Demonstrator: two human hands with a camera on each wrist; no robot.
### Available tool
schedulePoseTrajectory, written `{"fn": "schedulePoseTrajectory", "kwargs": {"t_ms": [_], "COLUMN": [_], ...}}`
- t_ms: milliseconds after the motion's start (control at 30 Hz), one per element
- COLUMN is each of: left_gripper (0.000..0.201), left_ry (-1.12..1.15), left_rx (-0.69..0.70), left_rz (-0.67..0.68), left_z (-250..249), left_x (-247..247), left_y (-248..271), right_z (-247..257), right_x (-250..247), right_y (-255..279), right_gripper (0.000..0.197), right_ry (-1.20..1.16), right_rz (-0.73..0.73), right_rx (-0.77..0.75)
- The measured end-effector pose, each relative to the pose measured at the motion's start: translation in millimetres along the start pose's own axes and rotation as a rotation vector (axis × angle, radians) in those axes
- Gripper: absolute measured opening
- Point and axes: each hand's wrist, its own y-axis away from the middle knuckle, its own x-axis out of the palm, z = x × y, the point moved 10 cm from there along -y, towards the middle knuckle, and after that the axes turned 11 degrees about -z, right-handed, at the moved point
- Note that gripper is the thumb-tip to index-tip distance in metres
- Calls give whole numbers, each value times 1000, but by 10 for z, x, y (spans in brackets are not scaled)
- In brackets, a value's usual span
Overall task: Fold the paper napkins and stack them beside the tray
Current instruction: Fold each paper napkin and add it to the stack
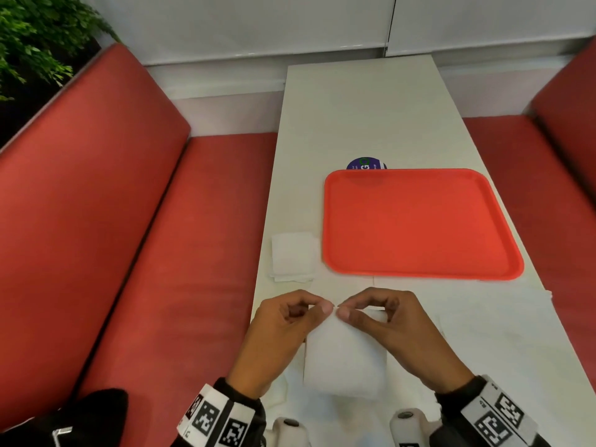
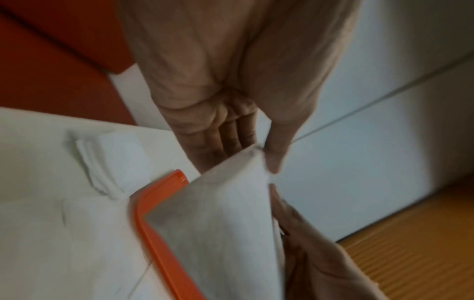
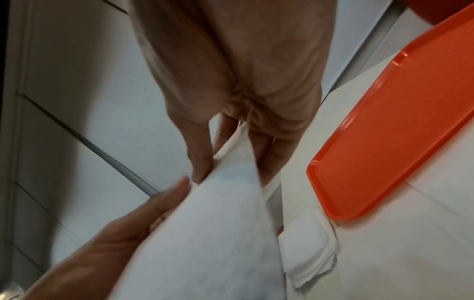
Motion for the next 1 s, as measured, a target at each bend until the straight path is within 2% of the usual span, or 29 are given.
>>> {"fn": "schedulePoseTrajectory", "kwargs": {"t_ms": [133, 233, 300, 400, 433, 500, 600, 700, 767, 900, 1000], "left_gripper": [21, 25, 24, 26, 26, 33, 45, 25, 21, 23, 37], "left_ry": [-3, 38, 73, 96, 86, 54, -11, -184, -309, -582, -897], "left_rx": [7, -17, -38, -99, -114, -140, -203, -152, -96, -30, 10], "left_rz": [-99, -183, -241, -215, -194, -167, -142, -177, -231, -313, -289], "left_z": [74, 157, 203, 280, 306, 369, 526, 648, 696, 703, 718], "left_x": [-210, -449, -609, -648, -630, -602, -610, -694, -744, -742, -675], "left_y": [-153, -338, -489, -725, -813, -1002, -1276, -1512, -1647, -1812, -1852], "right_z": [-111, -201, -304, -466, -506, -547, -667, -760, -833, -969, -983], "right_x": [82, -36, -57, 287, 420, 566, 555, 572, 572, 553, 588], "right_y": [-153, -360, -491, -600, -630, -750, -1063, -1401, -1584, -1812, -1878], "right_gripper": [14, 8, 16, 48, 53, 40, 27, 28, 30, 32, 30], "right_ry": [-40, -117, -196, -225, -196, -167, -176, -91, -16, 158, 315], "right_rz": [-4, -131, -195, -40, 20, 24, -156, -254, -305, -377, -382], "right_rx": [51, 91, 150, 274, 289, 277, 272, 230, 203, 166, 88]}}
